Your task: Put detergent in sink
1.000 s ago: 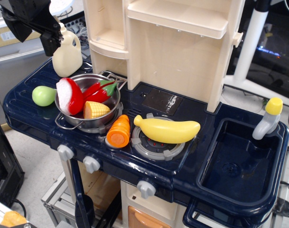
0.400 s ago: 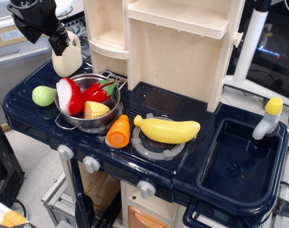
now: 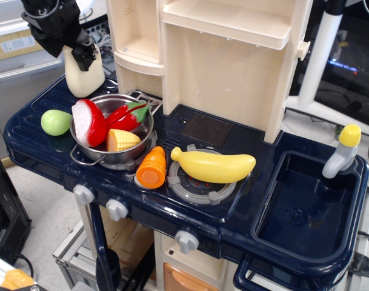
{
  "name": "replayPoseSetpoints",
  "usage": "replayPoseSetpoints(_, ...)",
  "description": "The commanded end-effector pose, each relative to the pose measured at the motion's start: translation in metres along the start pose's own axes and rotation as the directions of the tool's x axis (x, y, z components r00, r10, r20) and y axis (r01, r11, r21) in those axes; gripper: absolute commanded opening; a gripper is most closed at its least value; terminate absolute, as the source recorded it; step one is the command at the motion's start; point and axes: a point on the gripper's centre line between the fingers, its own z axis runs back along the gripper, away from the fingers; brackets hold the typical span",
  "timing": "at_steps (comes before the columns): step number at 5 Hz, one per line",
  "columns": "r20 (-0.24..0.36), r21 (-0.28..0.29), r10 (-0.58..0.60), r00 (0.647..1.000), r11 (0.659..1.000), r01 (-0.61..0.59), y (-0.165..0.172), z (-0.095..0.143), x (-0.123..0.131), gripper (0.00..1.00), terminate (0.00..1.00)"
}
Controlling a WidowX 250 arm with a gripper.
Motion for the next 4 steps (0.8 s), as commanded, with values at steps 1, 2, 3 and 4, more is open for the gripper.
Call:
replayPoseSetpoints(1, 0.020, 0.040, 0.014, 1.000, 0.999, -0.015, 0.004, 0.020, 0.024, 0.00, 0.00)
replayPoseSetpoints(2, -0.010, 0.131, 0.053, 0.999, 0.990, -0.051, 0.002, 0.061, 0.027, 0.00, 0.00)
replayPoseSetpoints(3, -0.058, 0.245, 0.107, 0.993, 0.965, -0.090, -0.005, 0.114, 0.022, 0.00, 0.00)
replayPoseSetpoints(4, -0.077, 0.289, 0.262, 0.962, 0.929, -0.230, -0.042, 0.161, 0.006, 0.00, 0.00)
